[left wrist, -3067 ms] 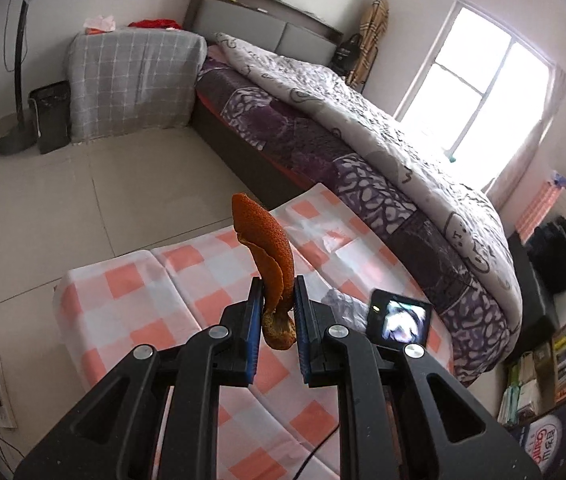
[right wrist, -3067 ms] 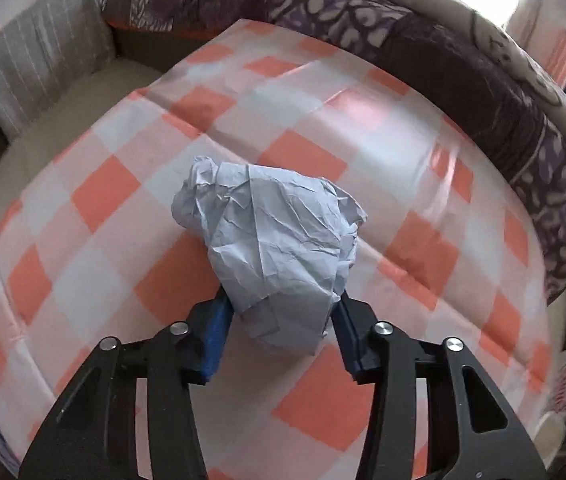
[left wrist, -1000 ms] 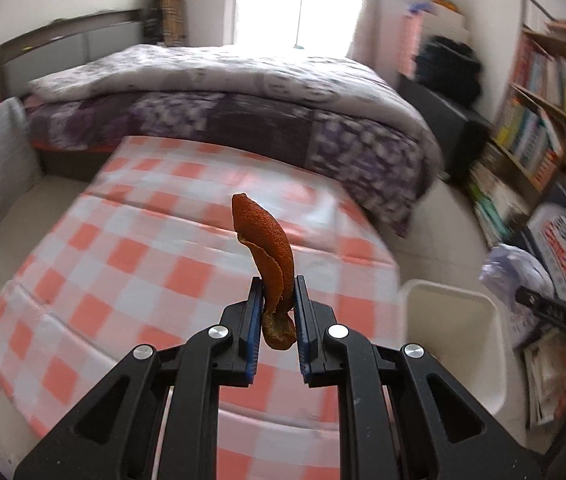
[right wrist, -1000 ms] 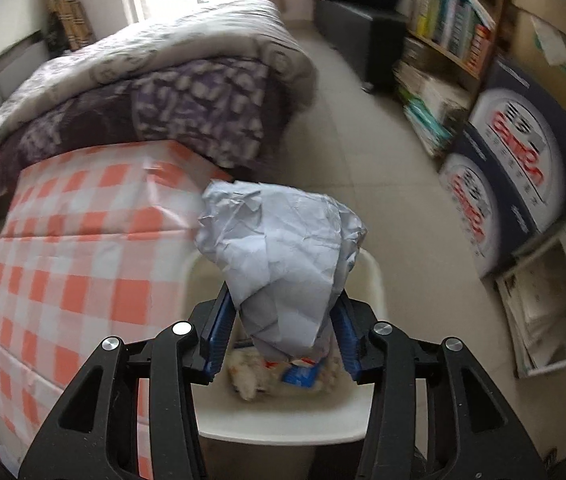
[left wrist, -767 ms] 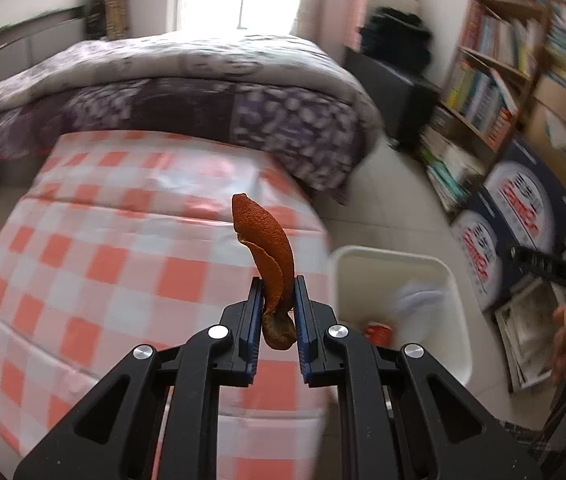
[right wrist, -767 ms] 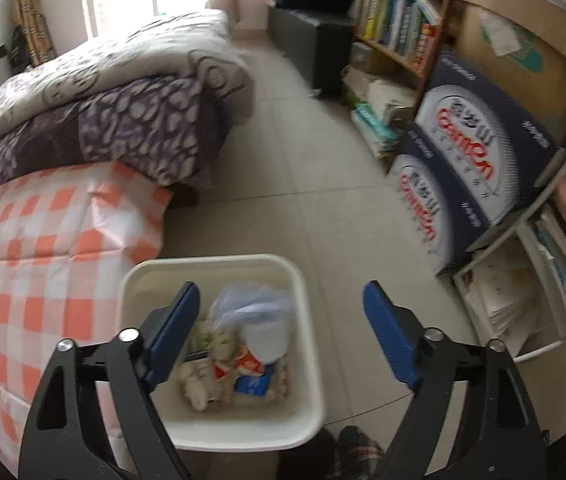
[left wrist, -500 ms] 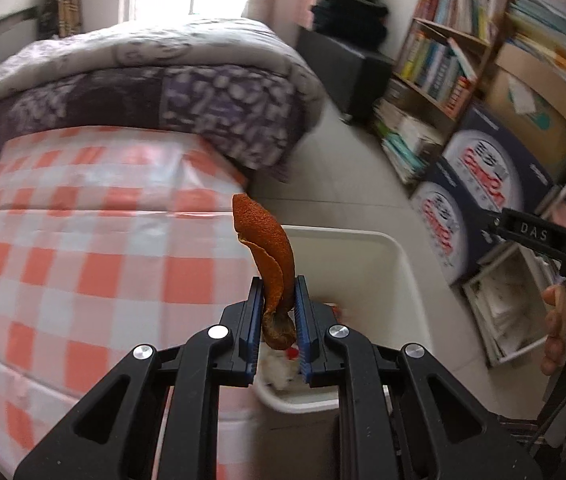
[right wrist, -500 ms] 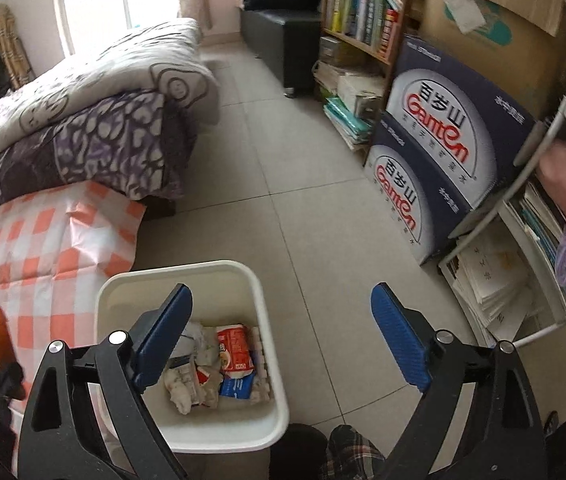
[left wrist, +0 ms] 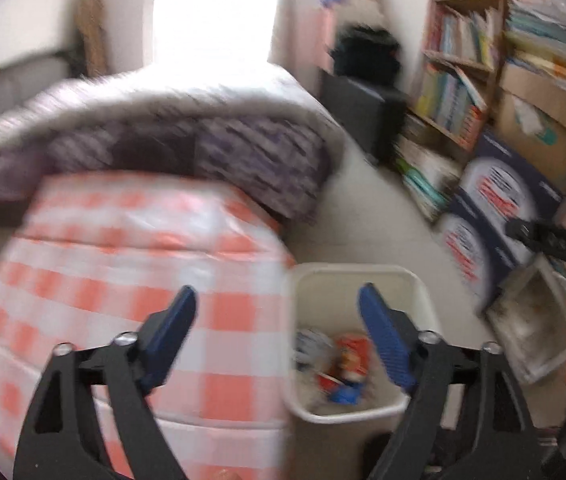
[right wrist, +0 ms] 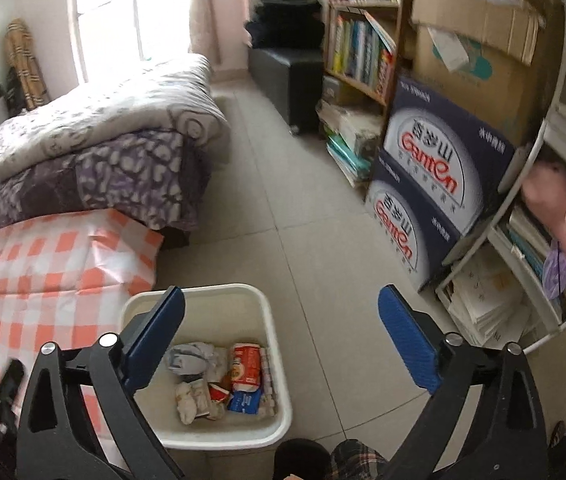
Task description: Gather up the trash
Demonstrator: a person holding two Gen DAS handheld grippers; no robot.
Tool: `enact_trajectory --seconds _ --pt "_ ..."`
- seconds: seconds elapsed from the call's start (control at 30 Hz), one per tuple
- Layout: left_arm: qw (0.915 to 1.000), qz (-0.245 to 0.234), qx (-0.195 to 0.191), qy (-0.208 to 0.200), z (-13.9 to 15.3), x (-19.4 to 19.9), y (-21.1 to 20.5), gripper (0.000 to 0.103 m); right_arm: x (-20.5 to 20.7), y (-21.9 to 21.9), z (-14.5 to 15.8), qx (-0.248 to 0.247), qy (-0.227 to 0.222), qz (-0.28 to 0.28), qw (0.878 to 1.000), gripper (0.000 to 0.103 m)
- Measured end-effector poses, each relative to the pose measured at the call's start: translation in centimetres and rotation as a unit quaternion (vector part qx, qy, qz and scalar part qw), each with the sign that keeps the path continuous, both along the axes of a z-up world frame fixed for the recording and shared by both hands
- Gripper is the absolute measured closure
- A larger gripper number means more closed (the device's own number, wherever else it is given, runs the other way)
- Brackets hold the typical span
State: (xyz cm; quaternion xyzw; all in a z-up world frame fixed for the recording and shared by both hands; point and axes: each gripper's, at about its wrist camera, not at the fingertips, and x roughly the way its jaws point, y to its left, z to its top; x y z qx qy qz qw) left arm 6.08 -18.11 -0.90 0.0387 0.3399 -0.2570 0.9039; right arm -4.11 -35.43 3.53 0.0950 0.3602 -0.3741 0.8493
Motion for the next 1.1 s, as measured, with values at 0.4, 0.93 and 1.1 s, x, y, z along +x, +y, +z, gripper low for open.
enact_trajectory --seconds 0.4,0.93,1.1 --pt "0.9845 0.157 0.022 -0.074 1.5 -5.2 9.4 0.007 -2.2 11.5 -3.9 -0.008 -0.019 0.067 0.998 0.007" --pt "0.9805 0.175 0.040 -0.080 -0.2 -5.1 10.9 0.007 -2.5 16.3 -3.2 -0.092 -0.083 0.118 0.985 0.007" --pt "0.9801 0.178 0.037 -0.080 -0.2 -5.2 10.9 0.007 -2.6 16.5 -3.1 -0.100 -0.086 0.119 0.984 0.007"
